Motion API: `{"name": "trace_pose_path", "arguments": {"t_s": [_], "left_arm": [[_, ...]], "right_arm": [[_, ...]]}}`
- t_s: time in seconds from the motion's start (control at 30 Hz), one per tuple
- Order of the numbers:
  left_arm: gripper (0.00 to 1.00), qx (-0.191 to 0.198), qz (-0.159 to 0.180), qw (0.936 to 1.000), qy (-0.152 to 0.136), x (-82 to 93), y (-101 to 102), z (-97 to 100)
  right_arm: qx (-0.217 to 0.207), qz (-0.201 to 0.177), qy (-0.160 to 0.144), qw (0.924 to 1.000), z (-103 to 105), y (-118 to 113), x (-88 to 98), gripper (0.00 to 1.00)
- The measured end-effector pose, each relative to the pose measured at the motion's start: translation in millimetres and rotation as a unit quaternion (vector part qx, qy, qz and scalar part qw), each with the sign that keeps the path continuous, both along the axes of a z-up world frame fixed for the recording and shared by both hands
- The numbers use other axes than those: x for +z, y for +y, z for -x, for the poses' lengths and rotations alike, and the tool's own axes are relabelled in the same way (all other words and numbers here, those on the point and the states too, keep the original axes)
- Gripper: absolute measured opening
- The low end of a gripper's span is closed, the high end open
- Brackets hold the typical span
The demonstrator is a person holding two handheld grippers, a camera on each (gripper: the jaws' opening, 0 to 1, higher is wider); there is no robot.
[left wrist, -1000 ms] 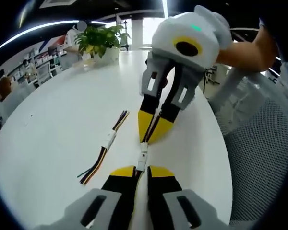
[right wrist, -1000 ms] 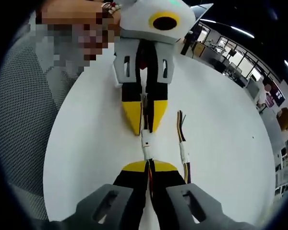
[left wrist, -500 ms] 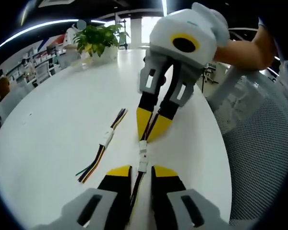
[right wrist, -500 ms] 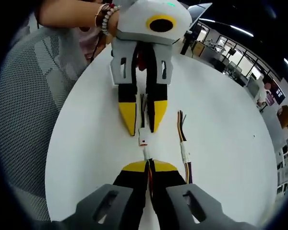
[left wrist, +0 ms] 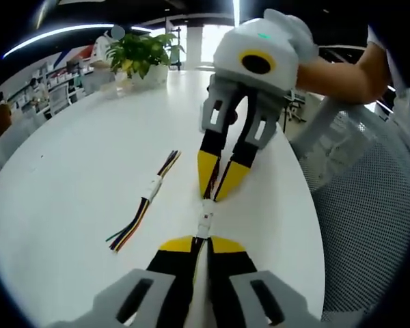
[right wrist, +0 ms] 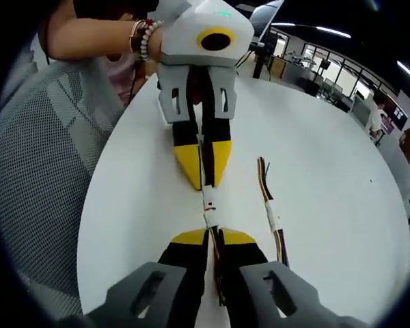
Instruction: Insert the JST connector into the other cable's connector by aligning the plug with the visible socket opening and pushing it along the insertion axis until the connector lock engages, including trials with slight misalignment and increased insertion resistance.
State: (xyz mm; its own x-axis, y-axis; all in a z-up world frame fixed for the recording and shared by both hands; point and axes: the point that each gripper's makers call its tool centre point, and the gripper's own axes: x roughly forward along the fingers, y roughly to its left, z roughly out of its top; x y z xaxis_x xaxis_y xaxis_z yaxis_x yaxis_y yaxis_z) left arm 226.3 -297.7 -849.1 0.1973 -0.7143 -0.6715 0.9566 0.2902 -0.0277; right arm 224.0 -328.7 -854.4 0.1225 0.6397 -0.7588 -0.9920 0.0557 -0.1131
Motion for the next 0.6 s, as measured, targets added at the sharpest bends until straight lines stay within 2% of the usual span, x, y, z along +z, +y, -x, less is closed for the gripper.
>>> {"name": "trace_pose_path", "arguments": {"t_s": [0.17,0.4,0.5,0.6], "left_arm": [[0.00,-0.008,-0.003,0.9999,-0.007,0.2,0,-0.4],[0.00,-0.006,-0.001,0.9999,-0.016,6.3,-2,-3.6],[0.00,0.007,0.012,0.9999,-0.005,8.9,-2,-5.2],[0.00,0.006,0.009,0.9999,-0.005,7.9,-2,-4.2]], "right_arm": [[0.001,-0.007,0.006,1.0000,1,1,0.4,0.00],[0.002,-0.009,-0.021,0.9997,-5,1,8.3,0.00],[0.008,-0.007,-0.035,0.9993,-6,1,10.6,0.00],[0.017,-0.004,-0.046,0.9988,-6,1,11.9,0.00]]}}
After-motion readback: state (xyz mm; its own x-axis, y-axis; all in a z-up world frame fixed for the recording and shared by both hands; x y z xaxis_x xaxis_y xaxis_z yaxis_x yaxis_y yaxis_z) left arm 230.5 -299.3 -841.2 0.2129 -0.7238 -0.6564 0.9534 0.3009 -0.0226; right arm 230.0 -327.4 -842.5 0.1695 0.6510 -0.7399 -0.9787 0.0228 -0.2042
